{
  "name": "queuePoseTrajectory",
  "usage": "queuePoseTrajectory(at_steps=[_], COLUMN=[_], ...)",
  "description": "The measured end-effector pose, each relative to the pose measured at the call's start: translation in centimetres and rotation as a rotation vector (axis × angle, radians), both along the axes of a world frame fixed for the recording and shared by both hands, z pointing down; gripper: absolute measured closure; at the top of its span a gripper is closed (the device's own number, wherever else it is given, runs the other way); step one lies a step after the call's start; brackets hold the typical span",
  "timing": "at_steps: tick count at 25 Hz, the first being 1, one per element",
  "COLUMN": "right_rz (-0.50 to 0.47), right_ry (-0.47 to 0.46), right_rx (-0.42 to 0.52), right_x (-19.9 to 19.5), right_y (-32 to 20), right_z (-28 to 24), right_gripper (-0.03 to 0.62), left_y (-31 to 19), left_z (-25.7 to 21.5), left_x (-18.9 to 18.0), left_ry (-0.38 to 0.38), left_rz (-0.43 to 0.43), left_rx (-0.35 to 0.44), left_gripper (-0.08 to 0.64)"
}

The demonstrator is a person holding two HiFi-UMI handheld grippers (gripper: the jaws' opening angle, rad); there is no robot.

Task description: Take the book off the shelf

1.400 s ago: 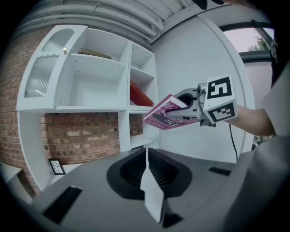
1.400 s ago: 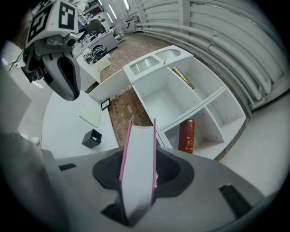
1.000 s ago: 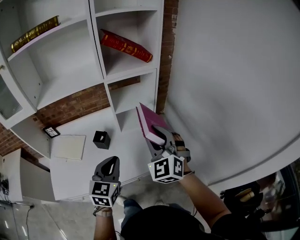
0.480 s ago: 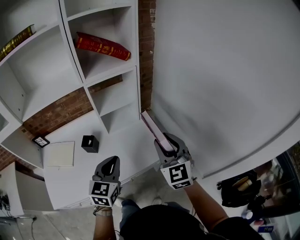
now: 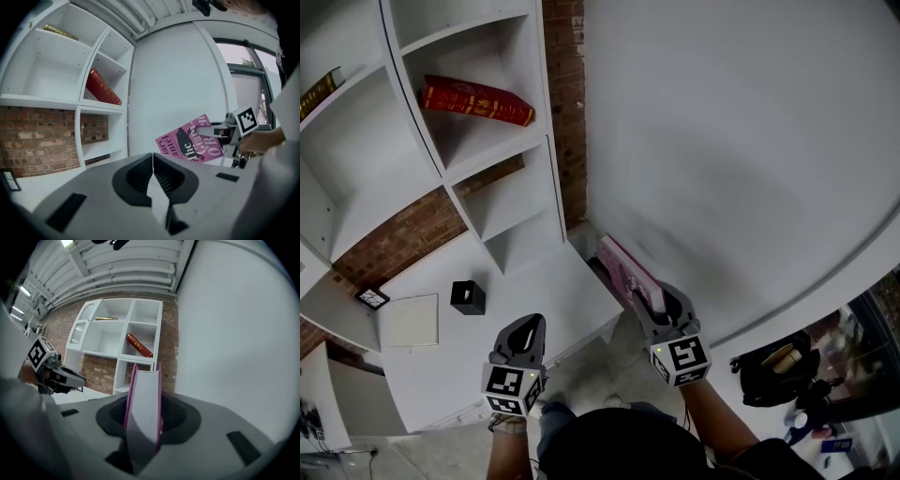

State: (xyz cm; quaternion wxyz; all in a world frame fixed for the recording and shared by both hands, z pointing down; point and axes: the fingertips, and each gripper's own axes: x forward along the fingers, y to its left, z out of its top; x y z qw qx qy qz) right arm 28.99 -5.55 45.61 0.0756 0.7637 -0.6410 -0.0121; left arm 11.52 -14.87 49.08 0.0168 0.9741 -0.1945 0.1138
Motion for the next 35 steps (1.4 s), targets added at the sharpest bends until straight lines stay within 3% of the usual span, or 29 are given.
queuePoseTrajectory(at_steps=[8,16,22,35], right_rz=[0.033,0.061,0.046,0.039], right_ry=[-0.045,-0.095,-0.11,-0.164], right_rx=[0.029,0.034,0.032,0.03], right_x=[2.5,4.9,5.1,5.4], right_y=[3.3,4.8,4.9,4.8], right_z=[0.9,1.3,1.7,3.2], right_gripper=[0.445,0.444,0.443,0.445], left_y=[0.5,0.7,0.9,0.9], left_z=[-0.8,-0.2,-0.4,0.4], left_x=[1.9,3.7,4.7,4.7], left_ry=[0.071,0.047,0.06,0.014], left_rz=[0.034,0.056,0.059,0.043], left_rx=[-0.031,-0.015,-0.011,0.003], left_gripper=[0.551,0.551,0.551,0.551])
